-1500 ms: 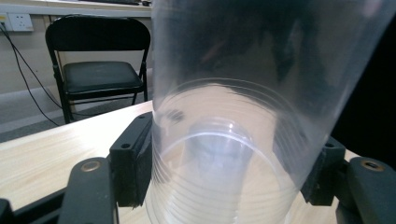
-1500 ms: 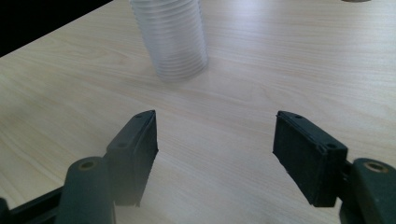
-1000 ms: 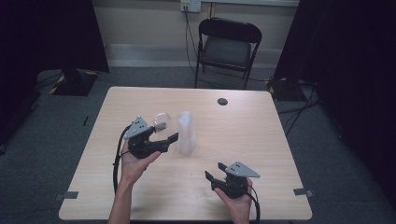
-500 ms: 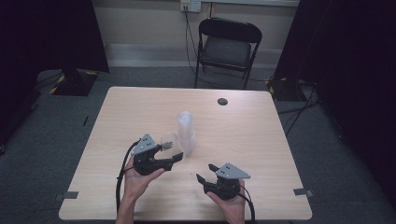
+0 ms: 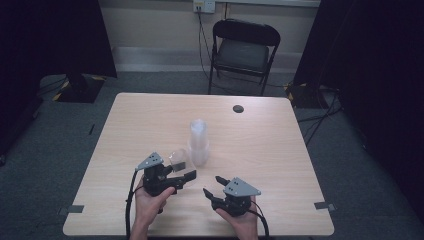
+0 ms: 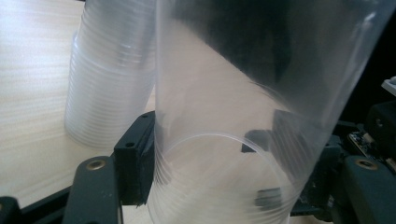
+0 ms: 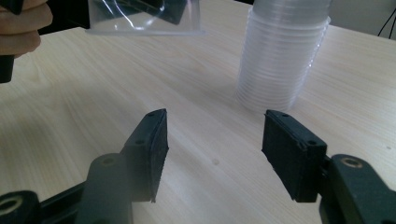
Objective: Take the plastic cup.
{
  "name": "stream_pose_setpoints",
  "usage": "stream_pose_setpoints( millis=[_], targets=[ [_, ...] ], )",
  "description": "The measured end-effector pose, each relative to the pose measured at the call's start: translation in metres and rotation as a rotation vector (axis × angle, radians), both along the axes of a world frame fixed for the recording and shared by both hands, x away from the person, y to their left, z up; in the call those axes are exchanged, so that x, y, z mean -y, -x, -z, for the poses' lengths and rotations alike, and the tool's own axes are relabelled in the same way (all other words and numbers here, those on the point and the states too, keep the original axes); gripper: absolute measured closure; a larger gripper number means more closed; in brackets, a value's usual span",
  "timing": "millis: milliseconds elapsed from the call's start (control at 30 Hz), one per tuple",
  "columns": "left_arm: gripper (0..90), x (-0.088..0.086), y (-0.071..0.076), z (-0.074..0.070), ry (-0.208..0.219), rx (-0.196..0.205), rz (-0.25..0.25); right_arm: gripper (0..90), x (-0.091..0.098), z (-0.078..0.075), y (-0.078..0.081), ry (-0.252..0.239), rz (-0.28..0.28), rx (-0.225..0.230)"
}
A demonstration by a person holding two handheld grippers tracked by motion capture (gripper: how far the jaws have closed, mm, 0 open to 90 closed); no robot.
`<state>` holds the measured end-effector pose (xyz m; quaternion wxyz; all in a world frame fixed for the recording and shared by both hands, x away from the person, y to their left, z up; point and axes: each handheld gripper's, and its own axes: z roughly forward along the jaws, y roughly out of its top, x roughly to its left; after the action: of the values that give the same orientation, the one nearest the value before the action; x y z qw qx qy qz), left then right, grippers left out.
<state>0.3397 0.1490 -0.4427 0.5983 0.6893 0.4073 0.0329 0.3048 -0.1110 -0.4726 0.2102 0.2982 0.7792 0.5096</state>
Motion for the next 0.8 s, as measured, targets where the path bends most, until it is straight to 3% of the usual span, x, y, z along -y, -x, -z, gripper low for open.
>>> stream_pose_setpoints(
  millis=[67, 167, 400, 467, 500, 533, 600, 800],
  targets=[
    [35.2, 0.001, 0.001, 0.003, 0.020, -0.025, 0.000, 43.6, -0.002, 0.000, 0.001, 0.002, -0.004, 0.019],
    [35.8, 0.005, 0.002, 0.010, 0.011, -0.061, -0.008, 47.0, -0.007, 0.001, 0.003, -0.007, -0.012, 0.054],
    [36.0, 0.010, 0.002, 0.010, 0.029, -0.087, 0.022, 52.0, -0.010, 0.003, 0.004, -0.032, -0.016, 0.118],
    [35.7, 0.012, 0.002, 0.011, 0.027, -0.118, -0.006, 53.6, -0.010, 0.002, 0.005, -0.041, -0.019, 0.139],
    [35.7, 0.012, 0.002, 0.012, 0.031, -0.127, -0.006, 55.6, -0.011, 0.002, 0.006, -0.038, -0.025, 0.167],
    [35.7, 0.012, 0.001, 0.012, 0.039, -0.143, -0.003, 55.6, -0.011, 0.002, 0.006, -0.038, -0.025, 0.167],
    [35.4, 0.012, 0.002, 0.012, 0.046, -0.146, -0.005, 57.3, -0.011, 0.003, 0.006, -0.038, -0.029, 0.181],
    [34.8, 0.018, 0.001, 0.011, 0.093, -0.177, 0.047, 61.6, -0.014, 0.004, 0.006, -0.050, -0.025, 0.228]
  ],
)
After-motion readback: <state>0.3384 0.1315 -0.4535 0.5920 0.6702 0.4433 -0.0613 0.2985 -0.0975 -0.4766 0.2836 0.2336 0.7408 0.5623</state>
